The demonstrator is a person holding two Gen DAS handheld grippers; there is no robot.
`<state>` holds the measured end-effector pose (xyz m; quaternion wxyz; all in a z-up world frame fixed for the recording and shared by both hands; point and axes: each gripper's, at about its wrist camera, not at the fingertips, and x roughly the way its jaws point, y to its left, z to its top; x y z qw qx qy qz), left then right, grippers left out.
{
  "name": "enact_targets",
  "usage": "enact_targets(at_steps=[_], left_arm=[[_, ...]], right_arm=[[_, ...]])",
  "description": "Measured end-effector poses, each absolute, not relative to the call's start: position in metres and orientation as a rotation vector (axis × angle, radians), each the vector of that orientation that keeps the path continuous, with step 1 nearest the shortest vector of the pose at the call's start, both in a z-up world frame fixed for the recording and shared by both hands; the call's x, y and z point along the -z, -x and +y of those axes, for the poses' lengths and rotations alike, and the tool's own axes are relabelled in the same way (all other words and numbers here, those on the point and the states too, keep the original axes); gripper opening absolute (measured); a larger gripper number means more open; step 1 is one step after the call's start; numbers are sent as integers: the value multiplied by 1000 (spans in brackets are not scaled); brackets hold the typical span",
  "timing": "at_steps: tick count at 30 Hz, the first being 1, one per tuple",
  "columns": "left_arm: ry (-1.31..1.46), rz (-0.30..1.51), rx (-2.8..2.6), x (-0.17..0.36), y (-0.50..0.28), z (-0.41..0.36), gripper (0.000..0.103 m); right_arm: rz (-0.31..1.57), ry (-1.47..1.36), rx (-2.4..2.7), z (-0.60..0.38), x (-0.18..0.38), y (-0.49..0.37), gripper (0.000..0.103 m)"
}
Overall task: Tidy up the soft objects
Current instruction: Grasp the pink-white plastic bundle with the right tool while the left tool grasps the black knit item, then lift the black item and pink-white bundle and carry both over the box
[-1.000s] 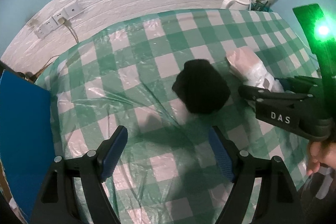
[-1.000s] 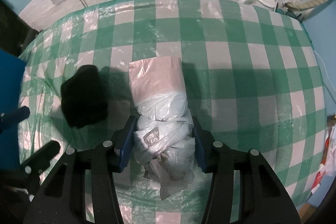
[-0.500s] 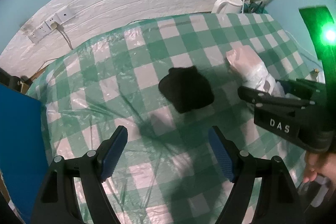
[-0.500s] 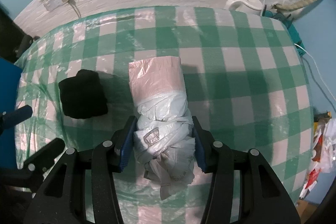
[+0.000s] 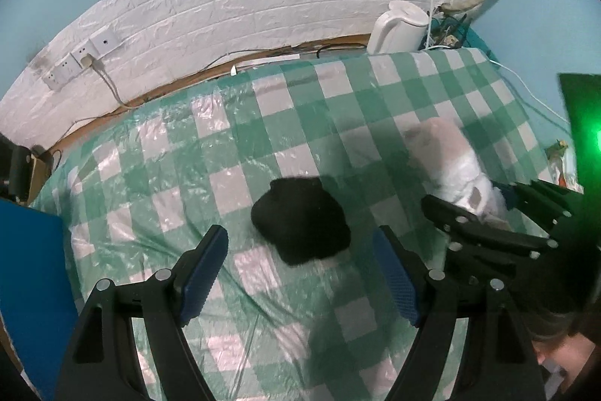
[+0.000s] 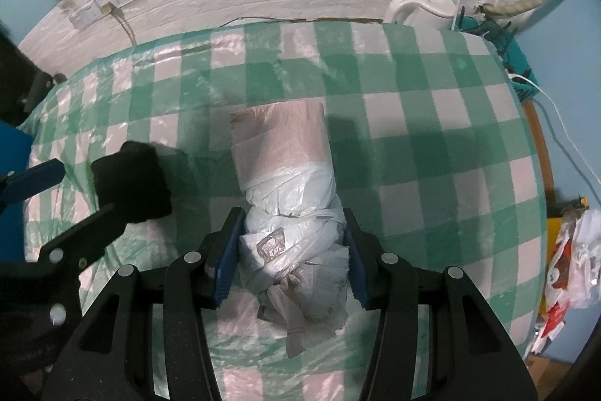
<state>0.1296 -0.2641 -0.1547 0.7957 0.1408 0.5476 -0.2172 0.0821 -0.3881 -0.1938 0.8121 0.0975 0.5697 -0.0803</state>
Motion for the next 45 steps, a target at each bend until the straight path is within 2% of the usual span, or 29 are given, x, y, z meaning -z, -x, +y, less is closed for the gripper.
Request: enact_targets(at_steps=[13,15,17,23,45], left_arm=[[-179,1289,415,195,-162,-270,79],[-167,1288,412,198,-162,-267,73],[-172,1281,416,198,-159,-264,57],[-169,1277,440,197,-153,-254,43],[-315,1137,421,146,-94,-202,42]], right_arm=[[1214,-212,184,-393,190,-81,50],[1213,-211,179,-391,190,-81,50],[1214,-208,173,-390,189,-82,50],[1214,-197,154,-382,185,-80,50],[1186,-103,70,-316,144,-36,50]])
